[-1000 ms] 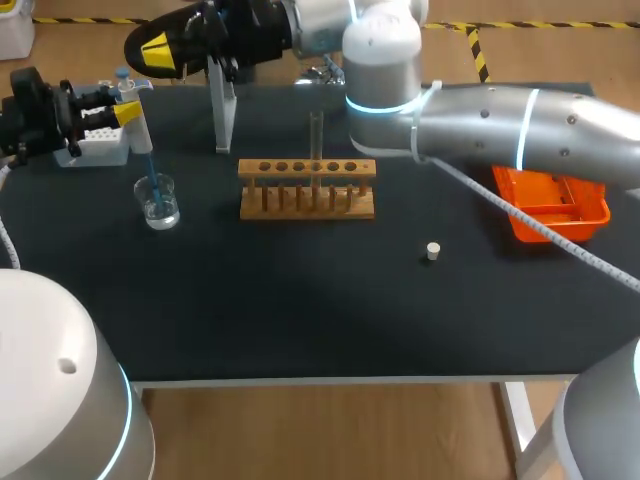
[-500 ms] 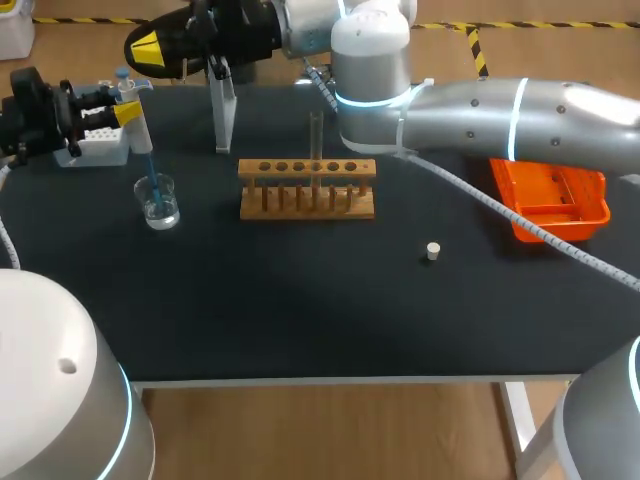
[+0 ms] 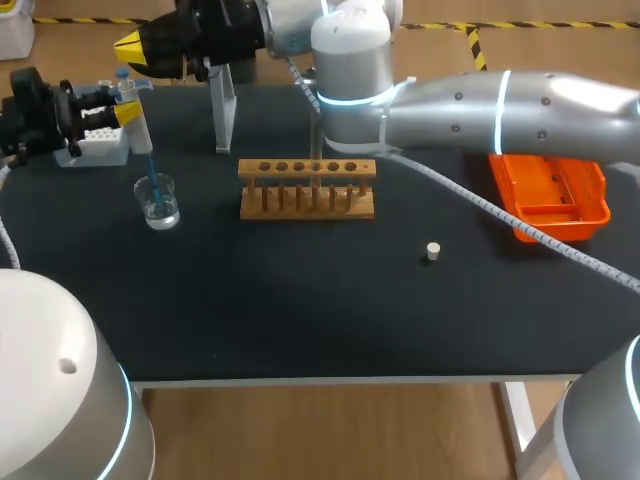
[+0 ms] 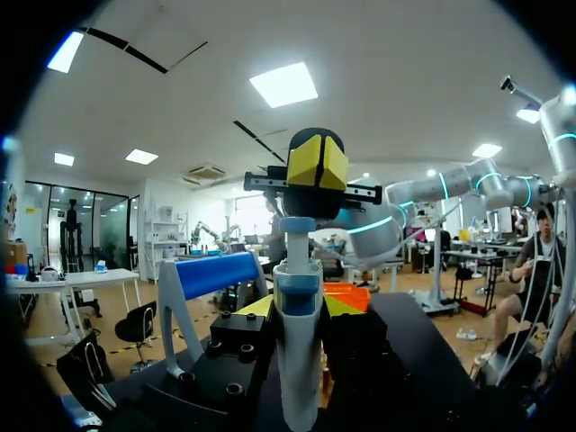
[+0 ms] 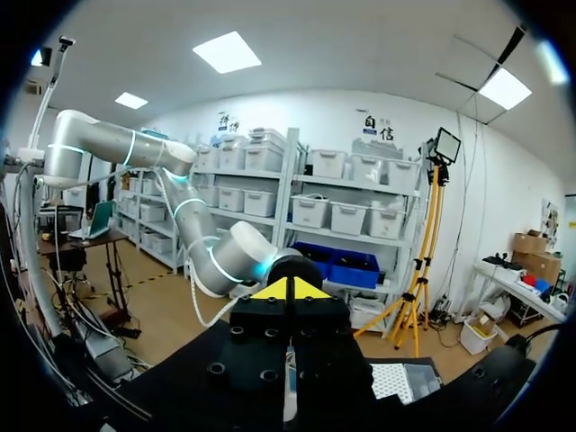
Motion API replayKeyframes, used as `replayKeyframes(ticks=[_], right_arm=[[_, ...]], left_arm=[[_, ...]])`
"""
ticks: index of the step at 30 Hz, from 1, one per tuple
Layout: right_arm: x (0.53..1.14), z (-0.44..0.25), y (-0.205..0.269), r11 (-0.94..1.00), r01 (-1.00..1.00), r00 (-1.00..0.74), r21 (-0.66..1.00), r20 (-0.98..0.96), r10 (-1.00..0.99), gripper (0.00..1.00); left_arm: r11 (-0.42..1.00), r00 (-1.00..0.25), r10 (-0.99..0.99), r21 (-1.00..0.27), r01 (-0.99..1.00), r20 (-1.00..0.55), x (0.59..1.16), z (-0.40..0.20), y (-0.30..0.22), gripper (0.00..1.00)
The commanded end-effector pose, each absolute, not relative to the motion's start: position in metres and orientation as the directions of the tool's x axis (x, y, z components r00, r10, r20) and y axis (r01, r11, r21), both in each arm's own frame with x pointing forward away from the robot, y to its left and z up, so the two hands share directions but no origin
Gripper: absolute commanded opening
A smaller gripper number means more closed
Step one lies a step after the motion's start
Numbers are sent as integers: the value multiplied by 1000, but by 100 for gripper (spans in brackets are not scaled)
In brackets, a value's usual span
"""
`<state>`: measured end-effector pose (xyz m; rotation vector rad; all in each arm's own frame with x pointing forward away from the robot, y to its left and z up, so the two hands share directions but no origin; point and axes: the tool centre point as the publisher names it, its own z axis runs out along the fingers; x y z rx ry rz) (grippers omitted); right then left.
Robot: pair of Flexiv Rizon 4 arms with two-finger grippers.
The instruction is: Invert the test tube, pick up the pipette, mount the tip to pipette, aspirate from beaker and dispense into the tube, eject the tip, return the pipette, and cap with the stopper.
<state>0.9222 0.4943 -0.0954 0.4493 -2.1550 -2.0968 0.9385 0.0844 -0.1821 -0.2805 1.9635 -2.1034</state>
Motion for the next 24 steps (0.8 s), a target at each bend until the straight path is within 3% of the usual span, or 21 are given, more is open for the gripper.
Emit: replayKeyframes(ticks=[1,24], right_arm=[[923,-96,499,4,-139,-954,990,-133,-268,0],[932,-106,507,-14,-89,-968,996,-90,-234,0]], left_arm=[[-62,-951,-307,-997,52,-31,939,-182,85,0],[-62,-951,-307,-997,52,-31,939,-182,85,0]])
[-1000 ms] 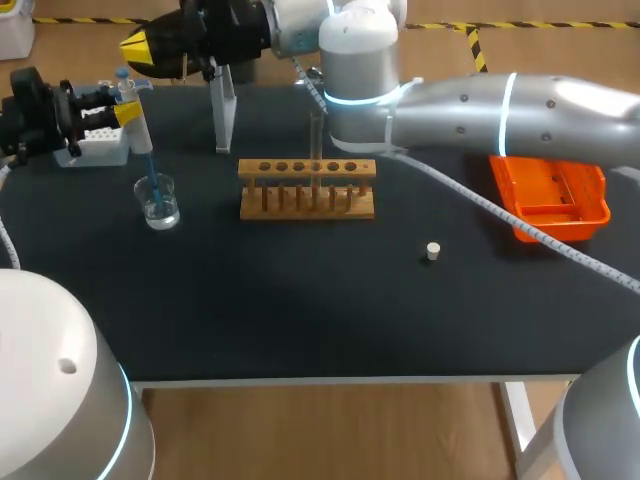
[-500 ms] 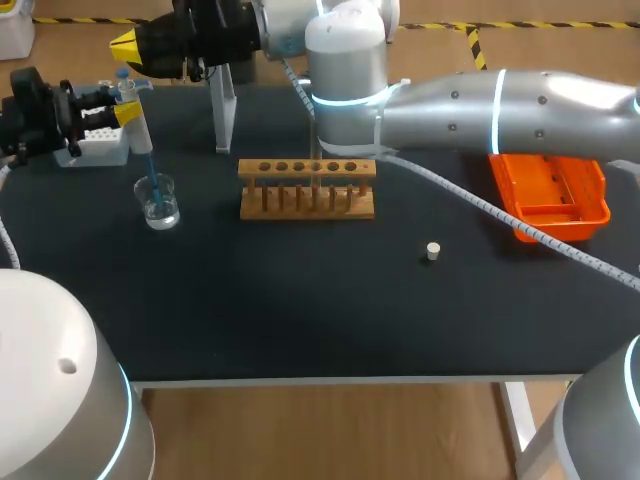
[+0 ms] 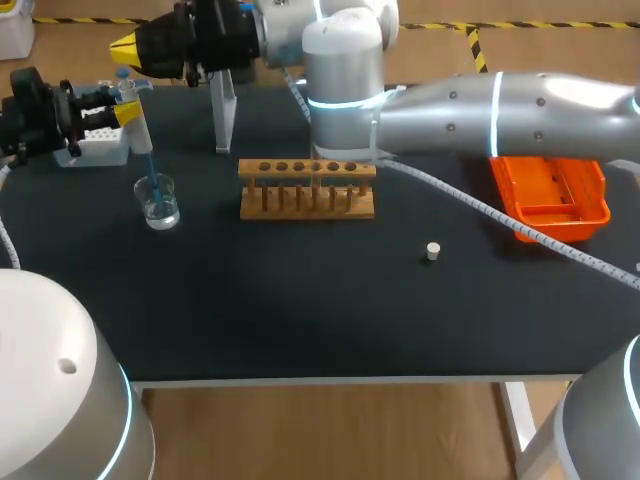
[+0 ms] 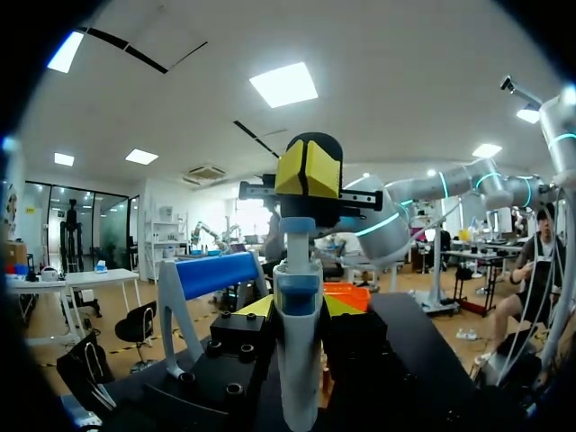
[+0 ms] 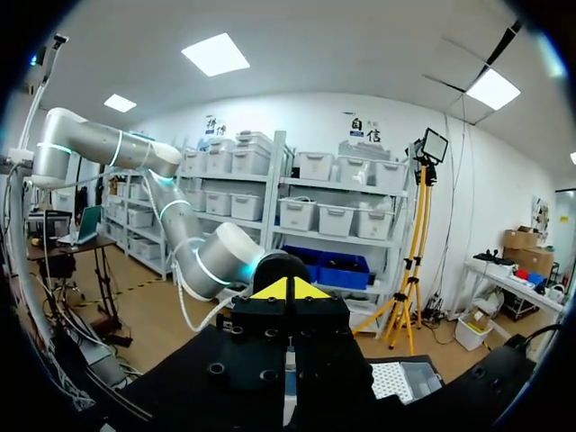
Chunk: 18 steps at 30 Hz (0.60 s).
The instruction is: Invert the test tube, pick up the pipette, mount the tip to pipette, aspirate from beaker and dispense into the tube, eject the tip, return the pipette, and cap with the stopper.
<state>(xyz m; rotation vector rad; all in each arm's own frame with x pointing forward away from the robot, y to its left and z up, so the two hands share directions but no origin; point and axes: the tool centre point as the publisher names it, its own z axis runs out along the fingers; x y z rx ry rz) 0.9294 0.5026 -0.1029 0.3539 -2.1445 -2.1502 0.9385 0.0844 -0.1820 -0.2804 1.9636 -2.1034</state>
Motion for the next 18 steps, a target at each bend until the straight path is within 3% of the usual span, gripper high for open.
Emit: replayKeyframes(ticks=[1,18], right_arm=[[932,-106,507,-17,-73,-968,997,-74,-239,0],[934,-114,514,5,-9,-967,1000,-7,-256,0]], left_arm=[[-62,-951,-307,-997,52,-31,939,-182,85,0],[-62,-951,-307,-997,52,-31,939,-182,85,0]])
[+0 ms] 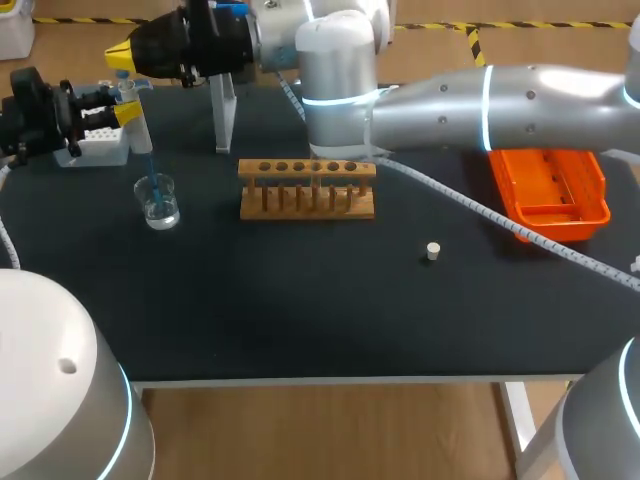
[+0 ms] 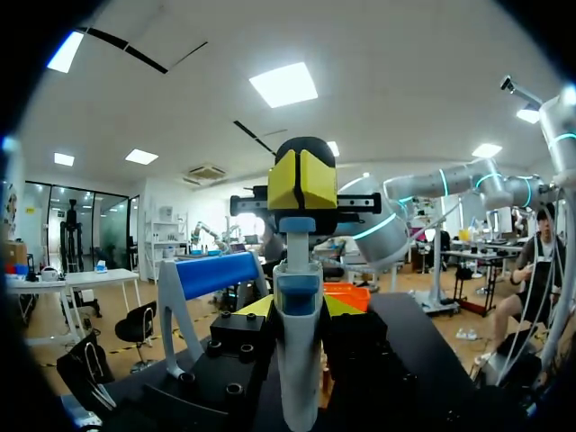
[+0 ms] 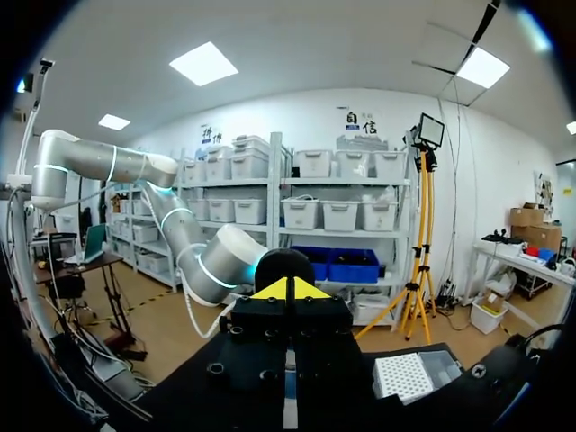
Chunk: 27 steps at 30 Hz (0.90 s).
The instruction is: Invert the test tube, pick up the pipette, mount the tip to pipette, aspirate from beaker and dispense into the tube, eject the tip, return the pipette, and cap with the stopper.
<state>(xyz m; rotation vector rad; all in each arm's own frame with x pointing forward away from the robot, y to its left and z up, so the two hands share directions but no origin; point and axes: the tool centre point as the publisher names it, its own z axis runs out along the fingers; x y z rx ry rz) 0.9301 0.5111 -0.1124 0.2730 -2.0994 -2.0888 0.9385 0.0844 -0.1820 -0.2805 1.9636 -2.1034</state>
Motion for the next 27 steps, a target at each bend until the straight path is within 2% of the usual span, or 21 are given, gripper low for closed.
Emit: replayKeyframes(ticks=[1,27], right_arm=[[934,-115,514,6,-8,-967,1000,-6,-256,0],[932,-128,517,20,26,-964,999,30,-263,0]], left_arm=[[-62,-951,-307,-997,52,-31,939,-182,85,0],[-62,-951,-307,-997,52,-31,939,-182,85,0]])
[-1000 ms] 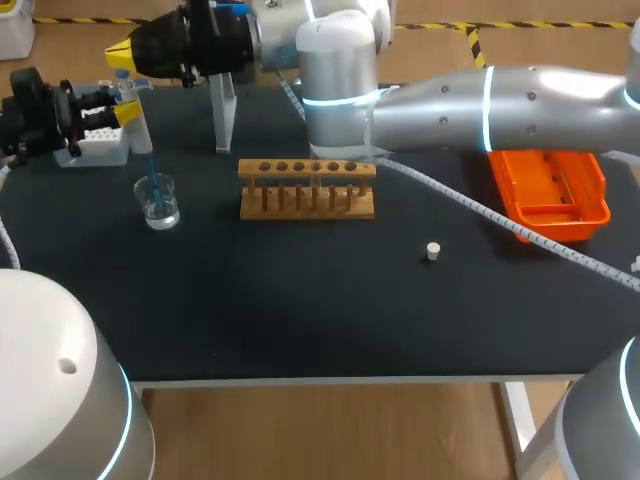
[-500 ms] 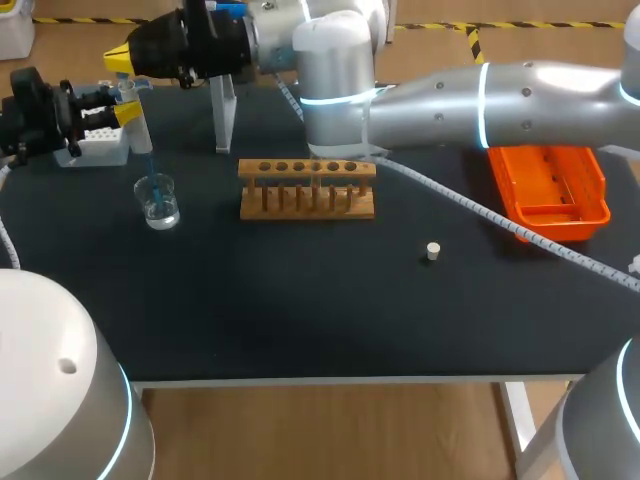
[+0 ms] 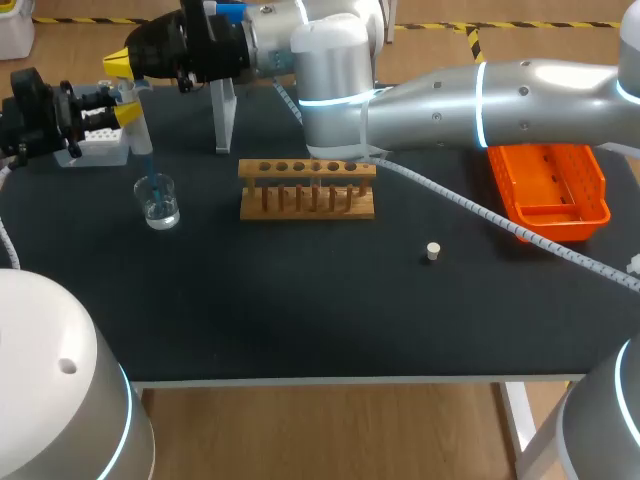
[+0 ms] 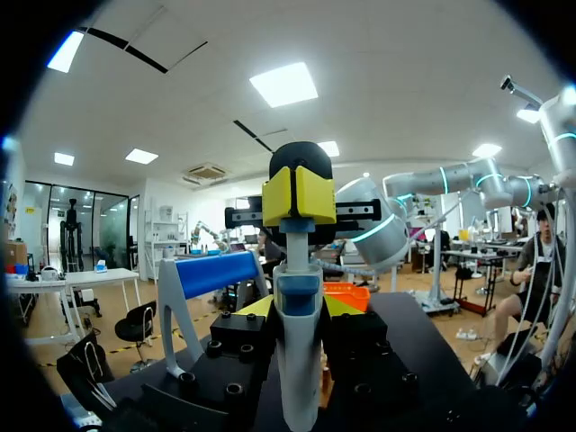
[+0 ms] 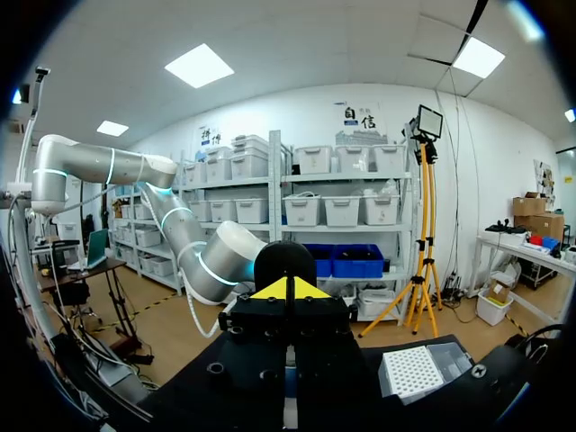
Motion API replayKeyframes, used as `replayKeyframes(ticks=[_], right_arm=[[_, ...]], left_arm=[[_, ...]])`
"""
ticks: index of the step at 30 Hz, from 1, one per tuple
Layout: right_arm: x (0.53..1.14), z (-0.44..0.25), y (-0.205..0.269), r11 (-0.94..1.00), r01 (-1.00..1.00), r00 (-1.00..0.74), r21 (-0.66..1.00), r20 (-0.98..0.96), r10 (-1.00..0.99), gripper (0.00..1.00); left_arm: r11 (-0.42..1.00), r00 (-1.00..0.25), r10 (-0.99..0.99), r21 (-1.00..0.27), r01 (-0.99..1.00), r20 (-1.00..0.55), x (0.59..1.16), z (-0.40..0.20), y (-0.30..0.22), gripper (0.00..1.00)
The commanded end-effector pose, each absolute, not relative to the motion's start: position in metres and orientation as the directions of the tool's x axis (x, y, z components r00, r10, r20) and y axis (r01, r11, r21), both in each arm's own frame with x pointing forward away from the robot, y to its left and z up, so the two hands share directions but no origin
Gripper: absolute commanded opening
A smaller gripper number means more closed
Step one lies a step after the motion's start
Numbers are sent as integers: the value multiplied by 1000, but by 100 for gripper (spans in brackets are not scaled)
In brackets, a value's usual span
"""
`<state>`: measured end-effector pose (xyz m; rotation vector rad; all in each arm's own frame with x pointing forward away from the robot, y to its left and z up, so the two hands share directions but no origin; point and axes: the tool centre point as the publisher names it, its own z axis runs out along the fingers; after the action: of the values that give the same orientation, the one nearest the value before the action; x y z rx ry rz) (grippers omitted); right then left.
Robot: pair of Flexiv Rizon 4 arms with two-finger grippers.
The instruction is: Invert the test tube, pick up the pipette, mount the tip to pipette, aspirate from beaker and dispense into the tube, eject the tip, return the pipette, and cap with the stopper.
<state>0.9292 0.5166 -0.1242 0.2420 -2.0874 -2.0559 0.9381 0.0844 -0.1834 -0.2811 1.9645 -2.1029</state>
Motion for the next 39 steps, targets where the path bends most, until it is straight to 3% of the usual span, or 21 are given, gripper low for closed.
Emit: replayKeyframes(ticks=[1,39], right_arm=[[932,-128,517,21,26,-964,999,31,-263,0],[927,-154,516,70,61,-960,996,77,-271,0]], left_arm=[[-62,-951,-307,-997,52,-31,939,-182,85,0],[-62,-951,-307,-997,52,-31,939,-182,85,0]])
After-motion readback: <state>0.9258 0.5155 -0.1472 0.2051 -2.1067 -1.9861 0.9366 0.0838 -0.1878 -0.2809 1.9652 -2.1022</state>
